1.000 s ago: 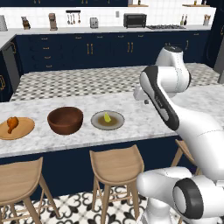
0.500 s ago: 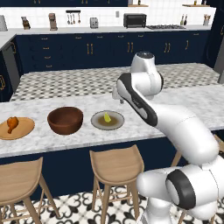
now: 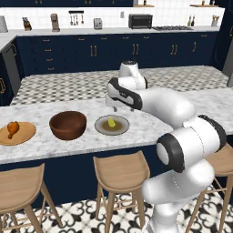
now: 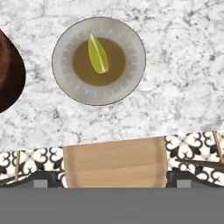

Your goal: Pick the chicken drumstick and lemon wedge from their plates and place them in the bowl. Then put the bowl in the fridge.

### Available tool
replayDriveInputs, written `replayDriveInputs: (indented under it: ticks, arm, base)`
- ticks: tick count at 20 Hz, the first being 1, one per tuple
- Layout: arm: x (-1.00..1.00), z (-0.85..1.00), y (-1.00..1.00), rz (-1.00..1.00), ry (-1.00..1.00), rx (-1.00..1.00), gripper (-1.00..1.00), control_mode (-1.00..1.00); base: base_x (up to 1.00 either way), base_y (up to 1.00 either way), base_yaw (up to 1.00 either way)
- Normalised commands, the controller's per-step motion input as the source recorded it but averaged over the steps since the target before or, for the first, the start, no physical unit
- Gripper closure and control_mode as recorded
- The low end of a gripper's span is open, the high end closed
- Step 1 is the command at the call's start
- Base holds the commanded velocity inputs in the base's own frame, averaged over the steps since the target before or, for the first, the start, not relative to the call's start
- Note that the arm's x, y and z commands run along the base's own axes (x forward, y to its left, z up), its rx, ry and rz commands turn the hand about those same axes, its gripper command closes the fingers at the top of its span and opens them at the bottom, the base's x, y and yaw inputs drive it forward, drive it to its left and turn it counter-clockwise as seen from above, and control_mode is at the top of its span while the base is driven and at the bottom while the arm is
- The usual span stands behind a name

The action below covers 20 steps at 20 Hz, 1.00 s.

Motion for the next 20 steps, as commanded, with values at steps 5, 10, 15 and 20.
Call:
replayDriveInputs:
  ticks: [5, 10, 15, 20]
  arm:
    - [0.94, -0.49, -0.11, 0.07, 0.04, 0.01, -1.00, -1.00]
    - [0.32, -0.64, 0.00, 0.14, 0.13, 0.05, -1.00, -1.00]
    - [0.09, -0.76, 0.00, 0.11, 0.05, 0.00, -1.00, -1.00]
    - [0.32, -0.55, 0.00, 0.04, 0.02, 0.00, -1.00, -1.00]
  base:
    - [0.00, 0.00, 0.00]
    - [0.00, 0.00, 0.00]
    - [0.00, 0.00, 0.00]
    - [0.00, 0.00, 0.00]
